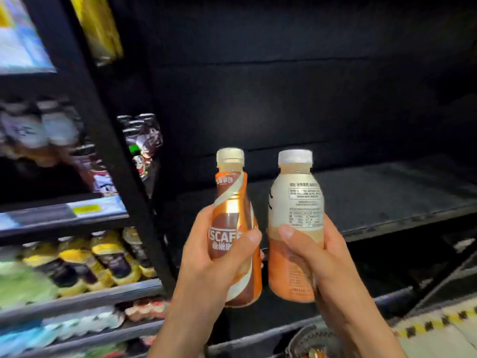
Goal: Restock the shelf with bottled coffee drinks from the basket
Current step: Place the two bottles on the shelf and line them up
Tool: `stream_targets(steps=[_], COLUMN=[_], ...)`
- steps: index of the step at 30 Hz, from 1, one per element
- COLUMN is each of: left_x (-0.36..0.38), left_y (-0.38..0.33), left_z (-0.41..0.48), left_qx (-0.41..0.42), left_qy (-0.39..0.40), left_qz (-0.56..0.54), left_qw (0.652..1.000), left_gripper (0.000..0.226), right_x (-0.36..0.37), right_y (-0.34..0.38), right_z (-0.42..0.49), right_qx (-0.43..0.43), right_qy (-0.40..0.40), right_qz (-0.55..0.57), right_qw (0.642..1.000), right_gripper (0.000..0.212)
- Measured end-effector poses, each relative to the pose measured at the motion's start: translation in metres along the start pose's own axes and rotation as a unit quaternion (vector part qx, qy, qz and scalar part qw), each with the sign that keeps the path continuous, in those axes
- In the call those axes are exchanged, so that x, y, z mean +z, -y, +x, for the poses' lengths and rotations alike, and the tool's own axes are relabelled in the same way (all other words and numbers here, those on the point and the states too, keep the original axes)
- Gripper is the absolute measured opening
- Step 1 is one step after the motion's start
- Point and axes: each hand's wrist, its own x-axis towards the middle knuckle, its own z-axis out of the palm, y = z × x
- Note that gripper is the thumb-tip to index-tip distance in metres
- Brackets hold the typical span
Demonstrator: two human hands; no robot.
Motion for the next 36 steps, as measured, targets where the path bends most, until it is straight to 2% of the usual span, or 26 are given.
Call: stream_targets(steps=[5, 11, 14, 17, 21, 25, 32, 36], left_x=[-0.110, -0.252, -0.312, -0.360, -0.405, -0.433, -0.468, -0.493], left_y=[-0.027, -0.049, -0.059, -0.068, -0.079, -0.091, -0.106, -0.111], left_z=[-0.031, -0.064, -0.070, -0.070, -0.060, -0.038, 0.024, 0.069], left_qx=[0.037, 0.047, 0.054, 0.057, 0.035, 0.026, 0.022, 0.008], left_qy=[-0.098, -0.185, -0.207, -0.206, -0.190, -0.163, -0.164, -0.187], left_qz=[-0.007, -0.003, -0.003, 0.012, -0.009, -0.036, 0.010, 0.049], left_qw=[0.994, 0.982, 0.977, 0.977, 0.981, 0.986, 0.986, 0.981], left_gripper=[0.047, 0.051, 0.052, 0.051, 0.039, 0.045, 0.039, 0.032], right_x=[0.123, 0.270, 0.330, 0.378, 0.423, 0.452, 0.494, 0.520], right_y=[-0.015, -0.054, -0.070, -0.081, -0.084, -0.080, -0.072, -0.068], right_z=[-0.001, -0.015, -0.019, -0.020, -0.012, 0.008, 0.063, 0.103], right_qx=[0.008, 0.038, 0.033, 0.043, 0.056, 0.059, 0.049, 0.059], right_qy=[0.100, 0.176, 0.192, 0.200, 0.201, 0.196, 0.165, 0.137], right_qz=[0.045, 0.077, 0.064, 0.057, 0.038, 0.023, -0.026, -0.080], right_qw=[0.994, 0.981, 0.979, 0.977, 0.977, 0.979, 0.985, 0.986], right_gripper=[0.048, 0.064, 0.080, 0.081, 0.085, 0.068, 0.042, 0.040])
